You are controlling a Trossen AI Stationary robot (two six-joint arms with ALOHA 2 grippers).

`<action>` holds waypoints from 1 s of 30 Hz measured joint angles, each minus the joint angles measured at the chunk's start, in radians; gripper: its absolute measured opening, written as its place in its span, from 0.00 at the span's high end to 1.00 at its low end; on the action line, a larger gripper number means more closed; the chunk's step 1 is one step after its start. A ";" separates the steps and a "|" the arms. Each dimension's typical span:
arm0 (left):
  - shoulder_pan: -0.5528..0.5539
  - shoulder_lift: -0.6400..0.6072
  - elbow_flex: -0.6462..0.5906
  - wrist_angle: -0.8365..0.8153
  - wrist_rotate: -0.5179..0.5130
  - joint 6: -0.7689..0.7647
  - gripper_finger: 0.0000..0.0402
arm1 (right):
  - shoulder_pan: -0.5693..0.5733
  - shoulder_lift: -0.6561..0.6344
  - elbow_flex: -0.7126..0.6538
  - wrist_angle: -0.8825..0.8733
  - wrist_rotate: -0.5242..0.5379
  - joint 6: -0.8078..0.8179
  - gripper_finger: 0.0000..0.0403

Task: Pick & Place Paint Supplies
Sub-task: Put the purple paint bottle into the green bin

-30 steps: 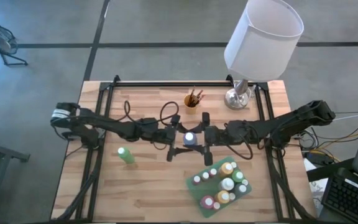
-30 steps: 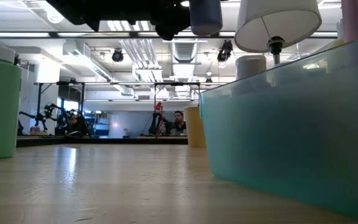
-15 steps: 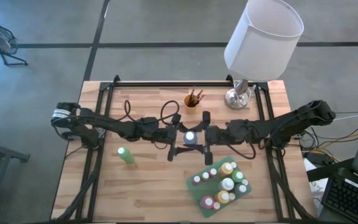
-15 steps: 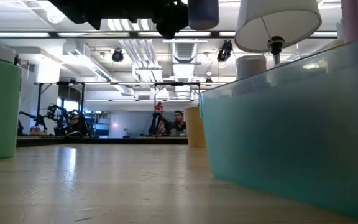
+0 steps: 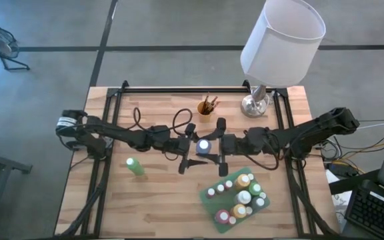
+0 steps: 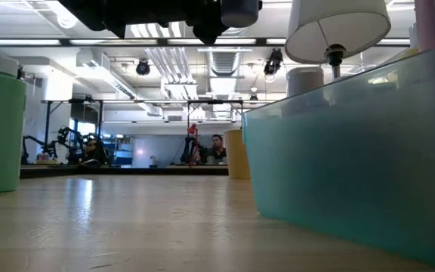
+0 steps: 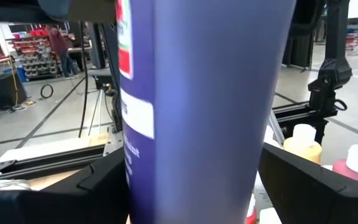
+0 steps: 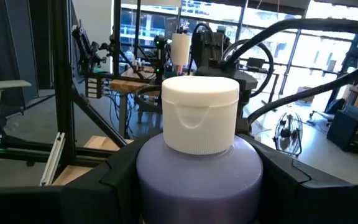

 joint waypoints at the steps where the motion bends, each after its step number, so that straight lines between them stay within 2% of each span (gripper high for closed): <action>1: 0.000 0.003 0.000 0.001 0.000 0.003 0.22 | 0.000 0.000 0.000 0.001 0.000 0.001 0.47; 11: 0.000 0.006 0.000 0.000 0.001 0.009 0.23 | 0.000 0.000 0.000 0.011 0.000 0.000 0.47; 23: 0.000 0.006 0.000 0.000 -0.005 0.009 0.46 | 0.001 0.000 0.000 0.013 -0.004 0.002 0.47; 30: 0.000 0.006 0.000 -0.001 -0.005 0.008 0.46 | 0.001 0.000 0.000 0.013 -0.003 0.000 0.47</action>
